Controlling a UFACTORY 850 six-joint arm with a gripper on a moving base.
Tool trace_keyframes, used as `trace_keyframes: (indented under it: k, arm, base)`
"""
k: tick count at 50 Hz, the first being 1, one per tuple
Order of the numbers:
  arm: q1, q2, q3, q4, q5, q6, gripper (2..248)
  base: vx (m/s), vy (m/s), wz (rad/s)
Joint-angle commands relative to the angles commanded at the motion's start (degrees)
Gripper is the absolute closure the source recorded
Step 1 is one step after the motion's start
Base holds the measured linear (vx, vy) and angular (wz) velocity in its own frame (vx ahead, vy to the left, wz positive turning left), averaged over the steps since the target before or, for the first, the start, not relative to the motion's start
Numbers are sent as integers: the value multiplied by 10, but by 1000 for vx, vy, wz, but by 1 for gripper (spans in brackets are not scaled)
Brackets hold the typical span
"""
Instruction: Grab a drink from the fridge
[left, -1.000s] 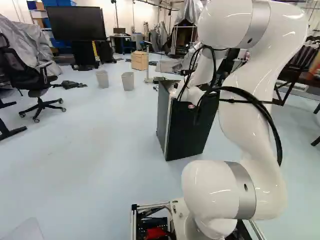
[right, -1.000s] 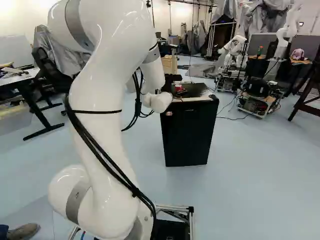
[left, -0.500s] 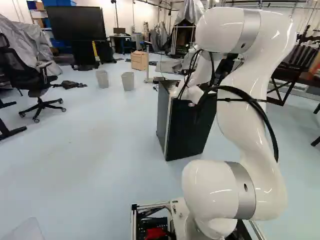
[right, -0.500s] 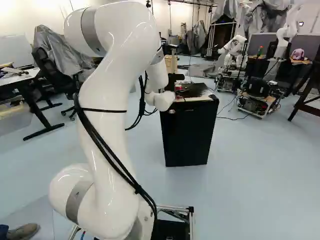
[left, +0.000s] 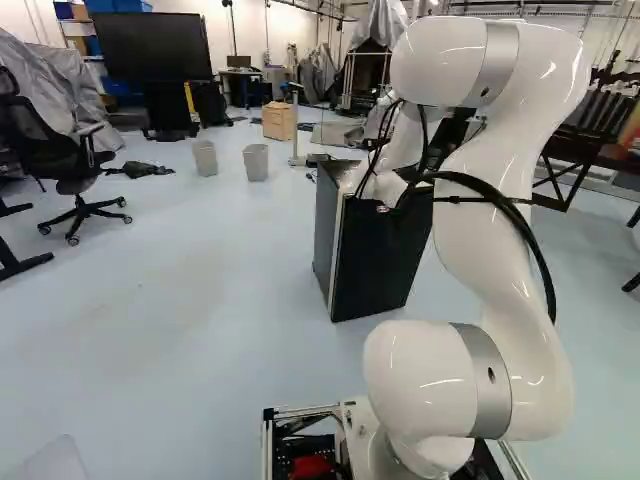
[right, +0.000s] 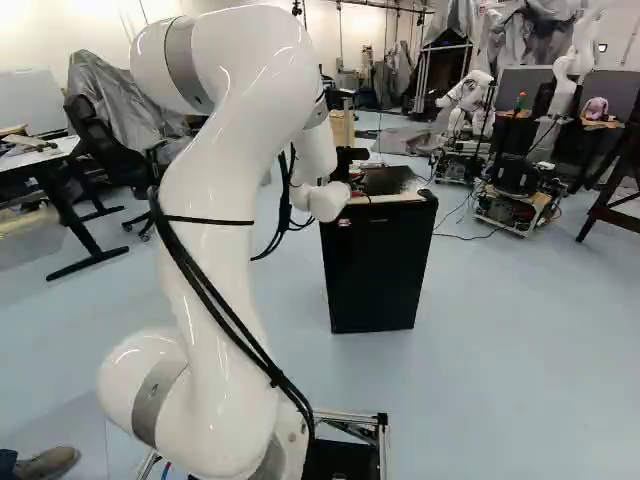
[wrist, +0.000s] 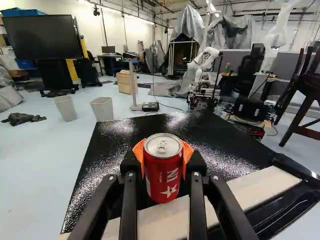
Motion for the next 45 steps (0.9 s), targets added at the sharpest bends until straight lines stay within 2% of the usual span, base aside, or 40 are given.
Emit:
trace_keyframes:
  k: [45]
  arm:
    - [0, 43, -1, 0, 0, 0, 155]
  base:
    - [0, 0, 0]
